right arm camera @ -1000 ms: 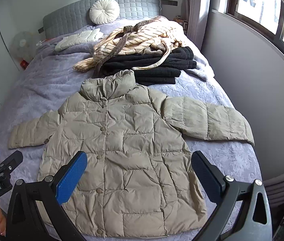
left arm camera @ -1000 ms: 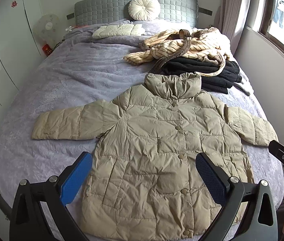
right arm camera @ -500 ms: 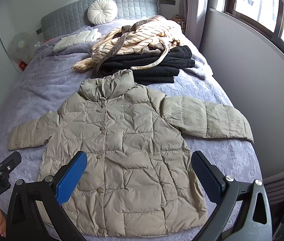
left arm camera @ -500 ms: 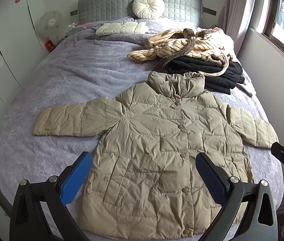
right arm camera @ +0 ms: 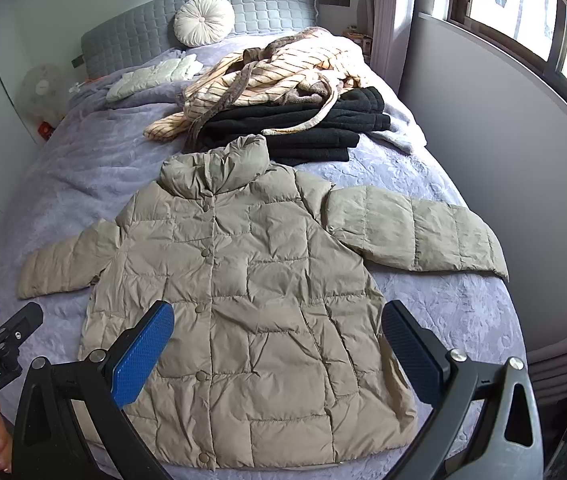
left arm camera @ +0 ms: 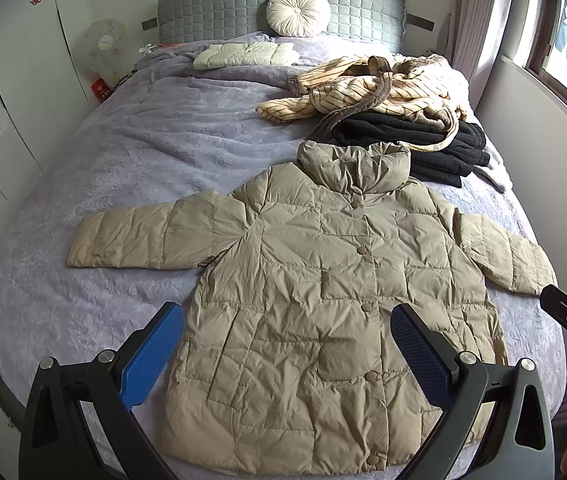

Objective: Fold large clothes

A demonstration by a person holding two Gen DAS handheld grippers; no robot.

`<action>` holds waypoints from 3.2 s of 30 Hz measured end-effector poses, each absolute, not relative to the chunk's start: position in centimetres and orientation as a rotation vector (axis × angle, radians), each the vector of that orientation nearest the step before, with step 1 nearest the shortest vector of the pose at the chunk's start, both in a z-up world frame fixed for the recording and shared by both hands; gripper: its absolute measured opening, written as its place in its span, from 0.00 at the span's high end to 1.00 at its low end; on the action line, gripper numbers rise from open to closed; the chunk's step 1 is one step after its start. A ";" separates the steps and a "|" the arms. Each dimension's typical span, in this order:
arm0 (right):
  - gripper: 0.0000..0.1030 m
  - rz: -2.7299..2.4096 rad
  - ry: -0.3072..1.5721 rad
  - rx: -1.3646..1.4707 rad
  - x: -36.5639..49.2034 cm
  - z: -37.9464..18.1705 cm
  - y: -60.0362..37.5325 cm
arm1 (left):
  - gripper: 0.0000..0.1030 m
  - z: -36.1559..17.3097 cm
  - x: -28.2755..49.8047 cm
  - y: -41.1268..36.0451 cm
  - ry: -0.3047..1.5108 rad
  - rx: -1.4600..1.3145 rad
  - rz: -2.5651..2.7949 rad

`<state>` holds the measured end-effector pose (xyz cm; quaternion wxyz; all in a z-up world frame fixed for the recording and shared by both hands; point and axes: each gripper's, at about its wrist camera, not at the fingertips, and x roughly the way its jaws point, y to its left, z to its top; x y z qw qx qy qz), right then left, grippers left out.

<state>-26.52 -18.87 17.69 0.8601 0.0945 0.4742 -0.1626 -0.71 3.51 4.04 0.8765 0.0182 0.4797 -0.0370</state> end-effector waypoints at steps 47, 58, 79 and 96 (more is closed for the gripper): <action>0.00 -0.336 1.020 0.229 -26.5 17.0 -18.3 | 0.00 2.8 -1.2 5.9 1.026 0.028 -0.061; 0.00 -0.336 1.022 0.232 -26.3 16.9 -18.4 | 0.00 2.8 -0.6 5.5 1.046 0.025 -0.047; 0.00 -0.284 1.094 0.265 -25.7 14.9 -16.9 | 0.00 0.2 -0.5 7.1 1.095 -0.034 -0.047; 0.00 -0.132 1.282 0.240 -19.4 6.4 -5.4 | 0.00 -11.3 7.6 20.9 1.189 -0.248 0.022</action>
